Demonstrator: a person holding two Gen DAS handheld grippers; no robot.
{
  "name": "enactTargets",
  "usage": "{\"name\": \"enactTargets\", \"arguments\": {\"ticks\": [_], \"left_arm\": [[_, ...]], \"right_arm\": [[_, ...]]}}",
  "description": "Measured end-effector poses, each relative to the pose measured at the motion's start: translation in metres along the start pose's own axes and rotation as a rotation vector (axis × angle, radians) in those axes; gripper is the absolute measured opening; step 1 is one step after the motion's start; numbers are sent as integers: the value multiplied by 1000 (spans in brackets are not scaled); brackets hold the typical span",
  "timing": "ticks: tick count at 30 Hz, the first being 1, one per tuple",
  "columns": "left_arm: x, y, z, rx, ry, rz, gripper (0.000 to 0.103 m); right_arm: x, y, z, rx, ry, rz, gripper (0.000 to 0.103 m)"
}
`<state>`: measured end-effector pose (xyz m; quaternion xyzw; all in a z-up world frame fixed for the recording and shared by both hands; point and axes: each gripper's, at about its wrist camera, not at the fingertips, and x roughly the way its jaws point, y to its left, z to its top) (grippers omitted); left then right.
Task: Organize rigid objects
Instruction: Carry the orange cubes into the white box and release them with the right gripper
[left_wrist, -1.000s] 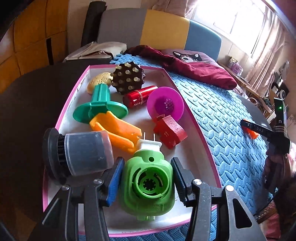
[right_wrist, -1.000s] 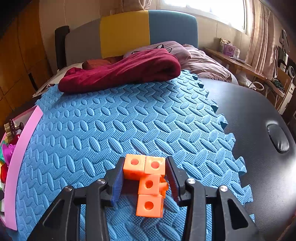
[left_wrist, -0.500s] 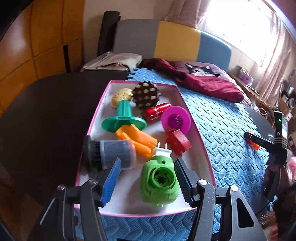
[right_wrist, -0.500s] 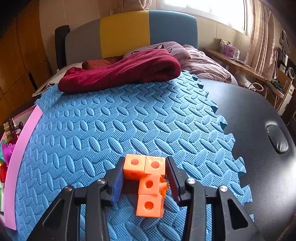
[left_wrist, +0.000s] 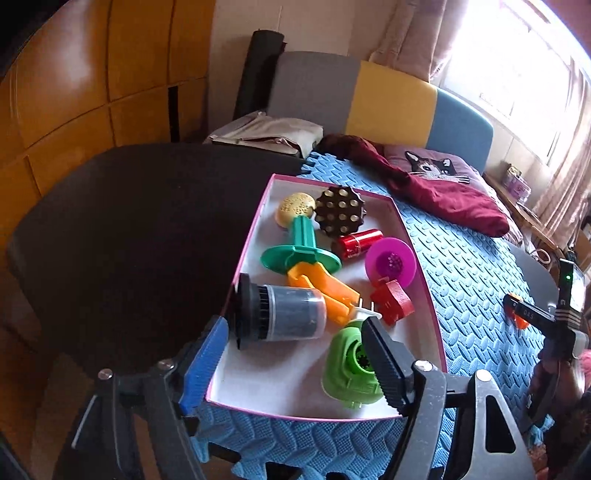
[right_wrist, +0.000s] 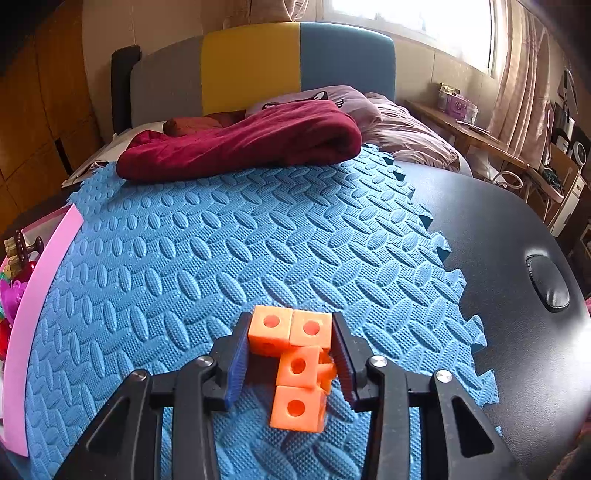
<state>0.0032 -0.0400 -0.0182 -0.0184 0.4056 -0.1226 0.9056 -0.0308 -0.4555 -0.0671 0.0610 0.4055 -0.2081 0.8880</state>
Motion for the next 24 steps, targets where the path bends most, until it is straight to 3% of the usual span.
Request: {"name": "enactTargets", "arguments": {"ticks": [7,14,24], "left_arm": [[-1,14,-1,-33,-5,20,76],[-1,29,-5,-67,-8,51,76],[-8,52,-3,-118,-33,87,76]], "right_arm": [[-16,33,-19,-35,-4,75,41],[-36,78,-23,-80,-11,208,41],[-96,183,4,-250,-106,500,41]]}}
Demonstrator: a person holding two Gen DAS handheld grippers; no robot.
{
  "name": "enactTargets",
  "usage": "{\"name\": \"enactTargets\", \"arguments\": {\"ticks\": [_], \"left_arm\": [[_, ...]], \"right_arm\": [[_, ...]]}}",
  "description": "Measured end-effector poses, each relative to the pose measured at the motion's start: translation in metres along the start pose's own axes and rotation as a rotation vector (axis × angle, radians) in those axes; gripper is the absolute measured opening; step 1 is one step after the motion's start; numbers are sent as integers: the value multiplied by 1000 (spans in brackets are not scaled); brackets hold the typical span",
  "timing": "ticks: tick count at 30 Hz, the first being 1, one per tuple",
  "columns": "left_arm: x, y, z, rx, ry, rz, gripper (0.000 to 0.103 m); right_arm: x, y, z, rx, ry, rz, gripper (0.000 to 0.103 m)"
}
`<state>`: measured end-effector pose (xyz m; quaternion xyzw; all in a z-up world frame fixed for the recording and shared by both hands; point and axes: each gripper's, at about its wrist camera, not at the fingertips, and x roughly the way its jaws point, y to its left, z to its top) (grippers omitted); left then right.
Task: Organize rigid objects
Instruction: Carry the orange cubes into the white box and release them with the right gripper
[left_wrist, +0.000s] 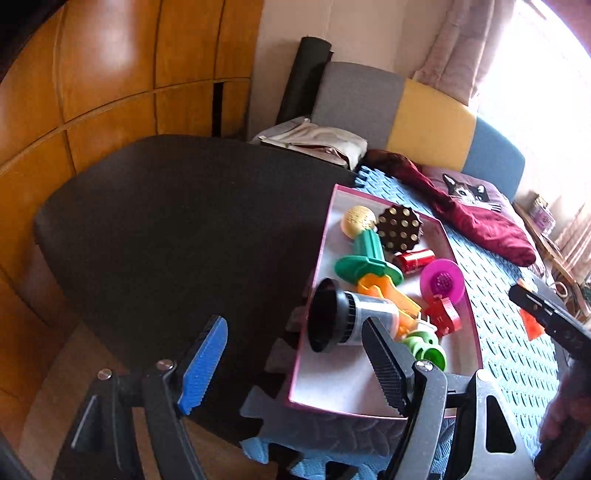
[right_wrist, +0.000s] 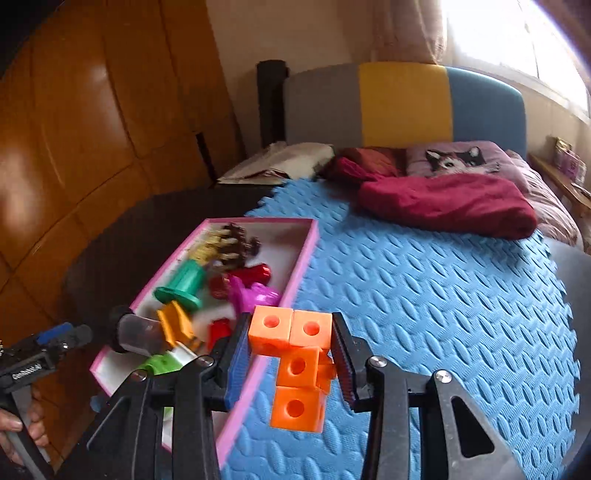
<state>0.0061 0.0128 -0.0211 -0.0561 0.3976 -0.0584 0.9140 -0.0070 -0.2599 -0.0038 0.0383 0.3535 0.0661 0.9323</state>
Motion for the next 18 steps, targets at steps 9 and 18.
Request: {"name": "enactTargets", "arguments": {"ticks": [9,18], "left_arm": [[1,13,1,-28,3,7,76],[7,16,-2,-36,25,6,76]], "right_arm": [[72,74,15,-164,135,79,41],[121,57,7,-134,274,59,44]]}}
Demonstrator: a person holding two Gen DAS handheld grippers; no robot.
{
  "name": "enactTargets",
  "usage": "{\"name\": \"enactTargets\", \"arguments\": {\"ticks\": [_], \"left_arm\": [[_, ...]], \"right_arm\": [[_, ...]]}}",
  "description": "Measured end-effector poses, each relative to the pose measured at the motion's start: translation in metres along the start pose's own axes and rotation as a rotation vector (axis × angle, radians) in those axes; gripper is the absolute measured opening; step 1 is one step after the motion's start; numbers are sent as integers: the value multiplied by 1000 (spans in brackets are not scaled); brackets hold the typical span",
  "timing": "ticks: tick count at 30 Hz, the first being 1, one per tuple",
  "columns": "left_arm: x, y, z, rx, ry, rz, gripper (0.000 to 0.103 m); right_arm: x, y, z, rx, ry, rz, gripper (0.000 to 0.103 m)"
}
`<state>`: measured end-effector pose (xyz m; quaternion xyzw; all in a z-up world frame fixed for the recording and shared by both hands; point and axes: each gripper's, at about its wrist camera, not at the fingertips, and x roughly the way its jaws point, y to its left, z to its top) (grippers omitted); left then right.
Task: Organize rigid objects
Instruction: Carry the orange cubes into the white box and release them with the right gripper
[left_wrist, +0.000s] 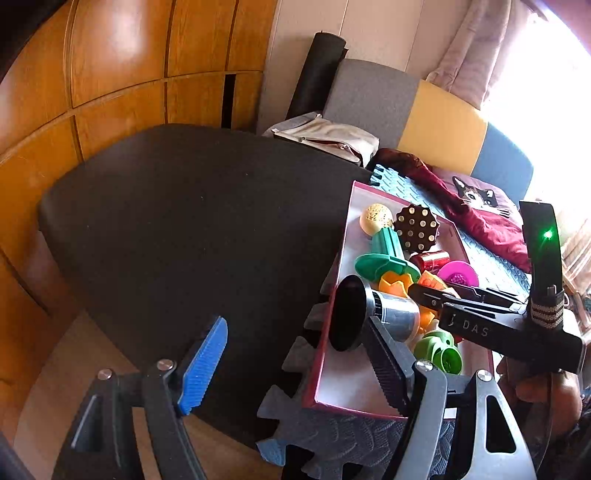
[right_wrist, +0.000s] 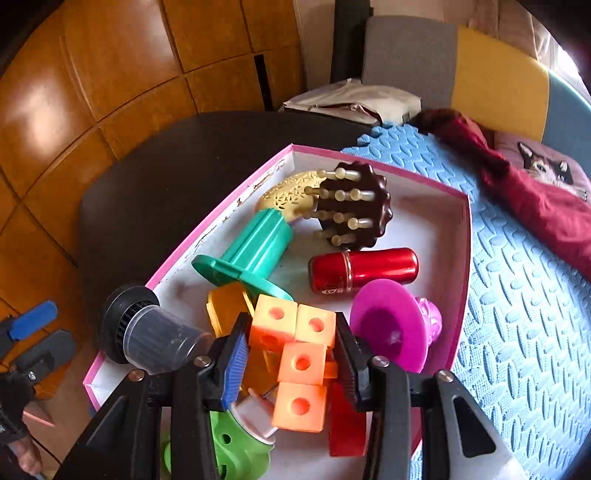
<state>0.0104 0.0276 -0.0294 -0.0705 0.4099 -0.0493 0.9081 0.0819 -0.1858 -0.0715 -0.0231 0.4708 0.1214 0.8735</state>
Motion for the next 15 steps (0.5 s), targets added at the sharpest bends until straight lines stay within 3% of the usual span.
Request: {"name": "enactTargets", "arguments": {"ticks": [15], "left_arm": [[-4,-10,-1,37,-16,27,80]], "right_arm": [[-31,2,-13,24,-110,-11,49]]}}
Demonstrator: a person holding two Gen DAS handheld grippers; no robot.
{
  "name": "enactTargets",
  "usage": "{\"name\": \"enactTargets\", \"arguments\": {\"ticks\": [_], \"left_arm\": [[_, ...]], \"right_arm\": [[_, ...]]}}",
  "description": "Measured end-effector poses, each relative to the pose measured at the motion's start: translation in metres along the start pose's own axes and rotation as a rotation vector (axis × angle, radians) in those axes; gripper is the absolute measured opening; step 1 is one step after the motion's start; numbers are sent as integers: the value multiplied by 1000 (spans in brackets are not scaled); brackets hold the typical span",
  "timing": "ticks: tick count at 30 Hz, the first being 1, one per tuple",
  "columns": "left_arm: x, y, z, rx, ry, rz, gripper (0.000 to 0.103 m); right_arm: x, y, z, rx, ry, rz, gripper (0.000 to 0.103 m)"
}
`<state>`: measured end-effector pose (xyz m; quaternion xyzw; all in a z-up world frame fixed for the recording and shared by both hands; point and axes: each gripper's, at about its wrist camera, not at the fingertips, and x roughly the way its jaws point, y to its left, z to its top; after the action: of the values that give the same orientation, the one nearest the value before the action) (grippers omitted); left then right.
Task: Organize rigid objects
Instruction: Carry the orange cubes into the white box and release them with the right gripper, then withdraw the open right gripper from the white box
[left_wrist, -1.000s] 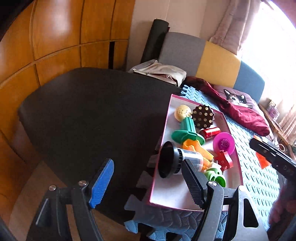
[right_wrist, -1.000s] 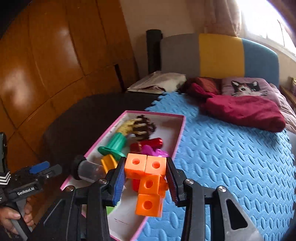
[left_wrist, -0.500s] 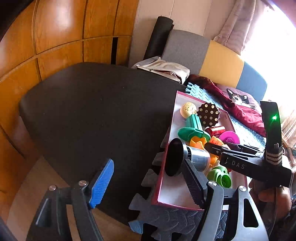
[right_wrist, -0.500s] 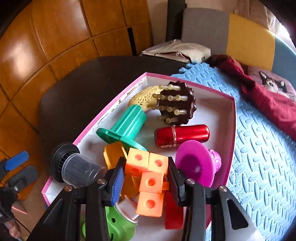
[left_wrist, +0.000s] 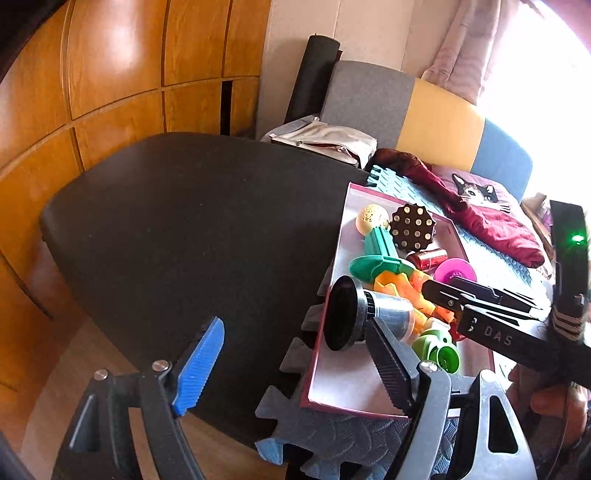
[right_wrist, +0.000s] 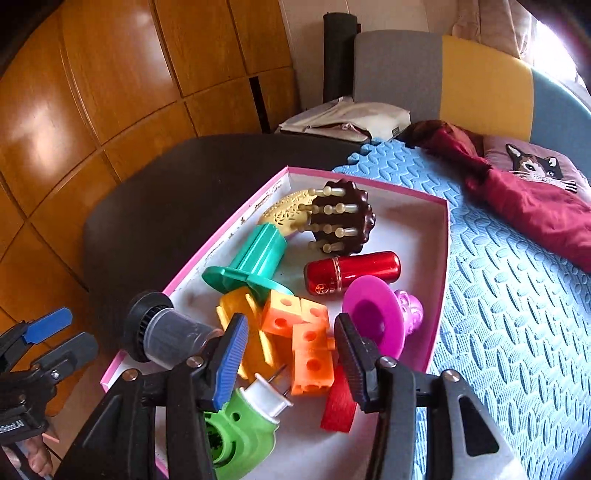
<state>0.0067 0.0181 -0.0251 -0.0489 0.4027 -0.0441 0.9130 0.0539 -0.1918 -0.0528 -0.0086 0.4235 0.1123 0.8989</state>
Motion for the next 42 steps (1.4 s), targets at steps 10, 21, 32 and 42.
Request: {"name": "enactTargets", "arguments": {"ticks": [10,21,32,42], "left_arm": [[-7,-8,0,29,-17,57,91],[-25,-22,-1,38,-59,55,103],[-37,-36,-4,71,-81,118,103],[-52,-37,-5,58,-142,84,103]], "right_arm": [[-32,19,-21,-4,-114,-133,49],[-60,12,-46,98,-178,-231,49],[-73,5,-53,139,-207,-253,49],[-77,9,-53,135,-218,-252,49]]}}
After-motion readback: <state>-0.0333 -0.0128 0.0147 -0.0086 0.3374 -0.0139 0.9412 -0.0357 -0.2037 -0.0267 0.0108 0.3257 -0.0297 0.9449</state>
